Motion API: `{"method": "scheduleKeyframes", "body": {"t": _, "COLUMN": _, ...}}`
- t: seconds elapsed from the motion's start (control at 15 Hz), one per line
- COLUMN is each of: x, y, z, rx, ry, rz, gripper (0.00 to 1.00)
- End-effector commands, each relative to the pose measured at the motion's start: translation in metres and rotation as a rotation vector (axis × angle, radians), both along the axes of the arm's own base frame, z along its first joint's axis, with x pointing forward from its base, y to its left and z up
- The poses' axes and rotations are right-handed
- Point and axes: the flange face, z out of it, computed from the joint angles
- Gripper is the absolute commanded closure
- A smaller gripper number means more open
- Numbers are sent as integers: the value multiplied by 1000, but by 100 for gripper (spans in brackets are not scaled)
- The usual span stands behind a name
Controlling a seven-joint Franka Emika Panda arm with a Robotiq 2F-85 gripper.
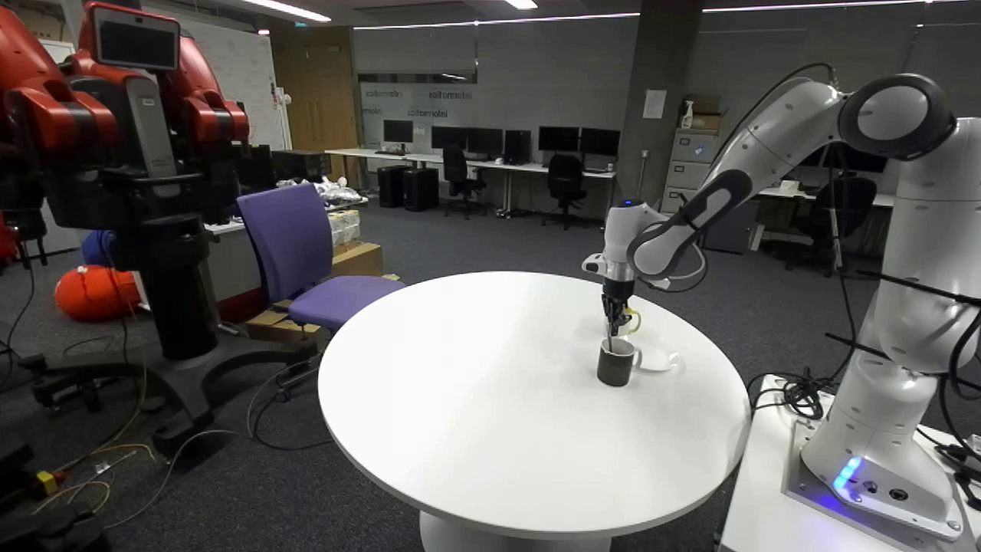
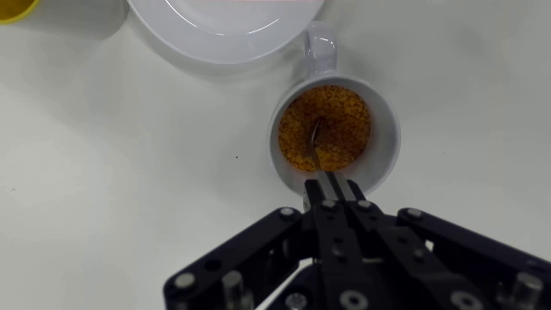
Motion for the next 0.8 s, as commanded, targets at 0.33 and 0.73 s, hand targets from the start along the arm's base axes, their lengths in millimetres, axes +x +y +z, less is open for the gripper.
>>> {"method": "scheduleKeyframes", "body": {"t": 0.33, "x": 2, "y": 14, "z": 3, "rx": 12, "ry": 2, "rz": 17, "gripper": 100}}
{"method": "scheduleKeyframes", "body": {"t": 0.73, "x": 12, "y": 8, "z": 7, "rx": 8, "ry": -17, "rz": 3, "gripper": 100}}
